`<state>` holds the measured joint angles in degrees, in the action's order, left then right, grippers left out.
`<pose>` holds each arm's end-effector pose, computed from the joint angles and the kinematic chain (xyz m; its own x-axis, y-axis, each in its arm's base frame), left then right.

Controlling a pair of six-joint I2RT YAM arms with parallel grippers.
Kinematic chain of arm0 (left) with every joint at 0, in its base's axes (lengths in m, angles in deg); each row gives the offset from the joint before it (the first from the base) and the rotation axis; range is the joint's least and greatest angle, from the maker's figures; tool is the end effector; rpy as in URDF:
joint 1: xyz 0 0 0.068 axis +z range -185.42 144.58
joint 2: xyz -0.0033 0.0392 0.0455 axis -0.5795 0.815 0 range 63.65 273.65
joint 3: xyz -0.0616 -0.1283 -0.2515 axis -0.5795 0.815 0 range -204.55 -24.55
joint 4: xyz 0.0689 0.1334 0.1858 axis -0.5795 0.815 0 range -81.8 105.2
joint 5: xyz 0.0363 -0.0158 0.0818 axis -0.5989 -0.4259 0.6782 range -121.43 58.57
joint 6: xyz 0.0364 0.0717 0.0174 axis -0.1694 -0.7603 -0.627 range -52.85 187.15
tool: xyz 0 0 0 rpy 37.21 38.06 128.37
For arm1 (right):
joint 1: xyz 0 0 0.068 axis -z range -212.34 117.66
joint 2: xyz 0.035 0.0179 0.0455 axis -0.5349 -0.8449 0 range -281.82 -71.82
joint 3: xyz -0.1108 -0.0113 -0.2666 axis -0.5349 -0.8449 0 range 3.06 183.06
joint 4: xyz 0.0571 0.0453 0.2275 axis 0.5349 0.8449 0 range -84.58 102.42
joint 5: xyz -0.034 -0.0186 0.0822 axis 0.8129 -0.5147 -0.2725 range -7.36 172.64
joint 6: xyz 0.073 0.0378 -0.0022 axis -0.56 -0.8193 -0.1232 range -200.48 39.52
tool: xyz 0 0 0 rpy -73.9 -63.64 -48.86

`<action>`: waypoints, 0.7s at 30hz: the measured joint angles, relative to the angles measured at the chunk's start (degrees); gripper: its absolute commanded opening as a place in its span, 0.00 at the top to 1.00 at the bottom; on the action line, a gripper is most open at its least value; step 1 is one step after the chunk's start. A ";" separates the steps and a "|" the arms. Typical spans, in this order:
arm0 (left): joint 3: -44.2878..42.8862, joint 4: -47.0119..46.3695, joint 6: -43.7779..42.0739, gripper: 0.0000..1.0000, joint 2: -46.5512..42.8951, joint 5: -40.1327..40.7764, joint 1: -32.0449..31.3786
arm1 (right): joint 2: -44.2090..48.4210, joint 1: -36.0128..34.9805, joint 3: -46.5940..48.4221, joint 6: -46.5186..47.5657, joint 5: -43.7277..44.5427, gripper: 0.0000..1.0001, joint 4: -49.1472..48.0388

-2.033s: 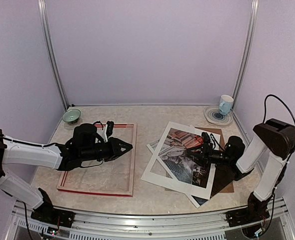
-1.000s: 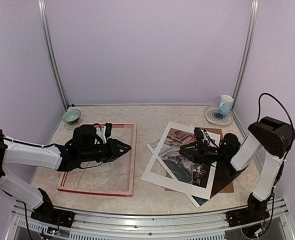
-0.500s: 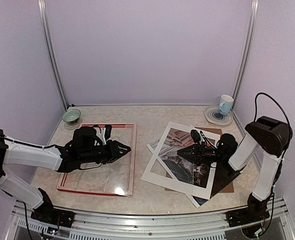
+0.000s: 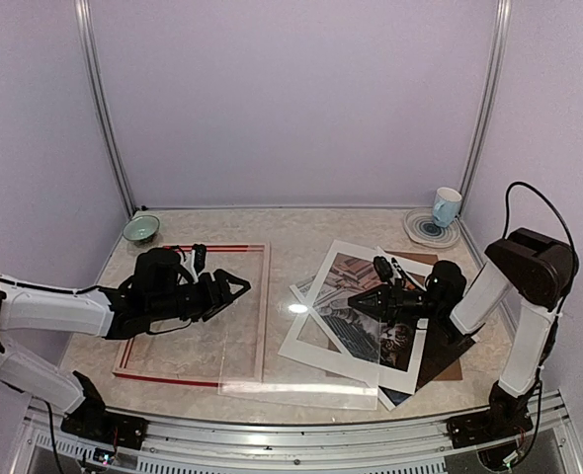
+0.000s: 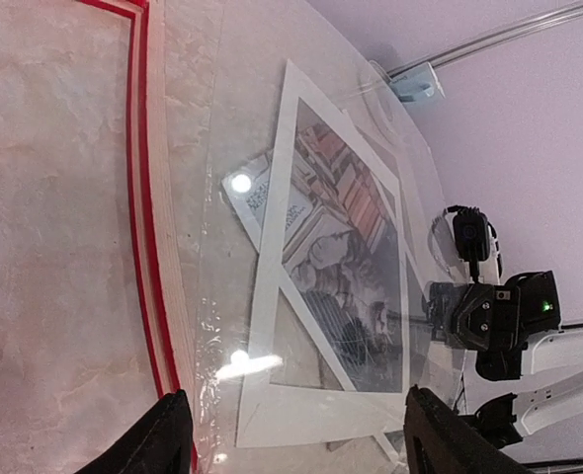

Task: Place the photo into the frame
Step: Pass from the left arm to the right

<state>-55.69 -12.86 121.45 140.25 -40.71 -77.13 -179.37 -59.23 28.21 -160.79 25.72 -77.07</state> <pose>0.2044 -0.1979 0.2114 -0.8023 -0.3584 -0.4774 0.1967 0.5962 -0.7783 0.2462 0.1920 0.1703 -0.9797 0.1063 -0.1697 -0.1689 0.0172 0.9855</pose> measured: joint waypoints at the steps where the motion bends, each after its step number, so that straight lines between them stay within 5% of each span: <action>1: 0.20 0.68 -0.13 0.24 -1.01 0.81 0.44 | 0.13 -0.02 0.48 0.31 -0.09 1.00 1.18; 9: 0.35 7.52 -0.90 0.21 -8.55 7.06 2.84 | 0.66 -0.66 7.98 5.05 -0.57 1.00 15.28; 13: 0.35 11.56 -1.66 0.01 -10.27 11.19 3.48 | 0.48 -0.74 12.76 7.58 -0.52 1.00 22.03; 21: 2.91 18.47 -1.66 0.01 -13.44 16.59 8.90 | -4.52 -0.74 21.49 10.14 -0.57 1.00 29.31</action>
<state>-52.78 5.61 119.79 126.81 -24.12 -68.23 -183.89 -59.98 49.69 -150.65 25.15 -47.76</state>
